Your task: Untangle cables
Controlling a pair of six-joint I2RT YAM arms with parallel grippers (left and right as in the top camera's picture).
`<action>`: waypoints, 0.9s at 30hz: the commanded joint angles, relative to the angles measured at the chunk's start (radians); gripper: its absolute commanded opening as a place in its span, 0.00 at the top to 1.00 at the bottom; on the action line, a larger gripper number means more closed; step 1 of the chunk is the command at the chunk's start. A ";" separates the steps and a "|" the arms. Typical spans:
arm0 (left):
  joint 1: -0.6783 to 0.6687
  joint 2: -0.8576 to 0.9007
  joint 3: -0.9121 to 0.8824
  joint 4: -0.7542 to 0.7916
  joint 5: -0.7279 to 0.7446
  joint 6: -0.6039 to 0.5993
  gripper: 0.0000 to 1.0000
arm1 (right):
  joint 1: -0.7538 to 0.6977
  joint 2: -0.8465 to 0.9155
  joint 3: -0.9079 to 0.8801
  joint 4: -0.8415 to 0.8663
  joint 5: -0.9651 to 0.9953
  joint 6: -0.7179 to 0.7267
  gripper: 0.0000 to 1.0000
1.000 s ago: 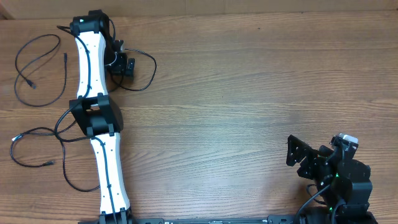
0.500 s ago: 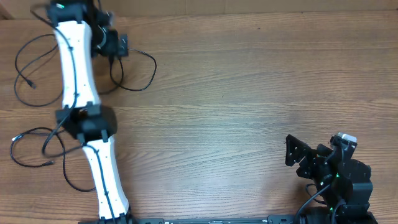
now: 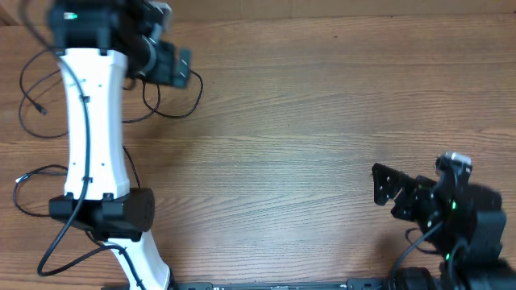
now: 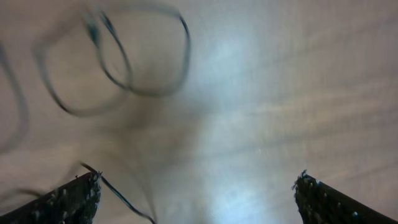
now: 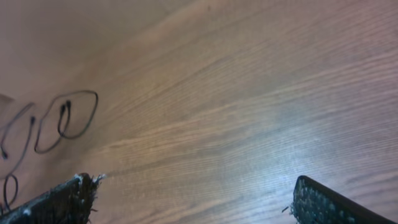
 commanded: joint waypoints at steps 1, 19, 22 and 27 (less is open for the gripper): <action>-0.071 -0.080 -0.137 -0.001 -0.014 -0.076 0.00 | -0.002 0.113 0.122 -0.043 -0.019 -0.055 0.00; -0.454 -0.151 -0.297 0.189 -0.027 -0.274 0.00 | -0.002 0.489 0.323 -0.173 -0.014 -0.131 0.00; -0.470 -0.150 -0.297 0.198 -0.015 -0.275 0.00 | -0.002 0.505 0.323 -0.173 -0.014 -0.131 0.00; -0.473 -0.150 -0.297 0.198 -0.017 -0.277 0.00 | -0.002 0.520 0.323 -0.173 -0.014 -0.131 0.00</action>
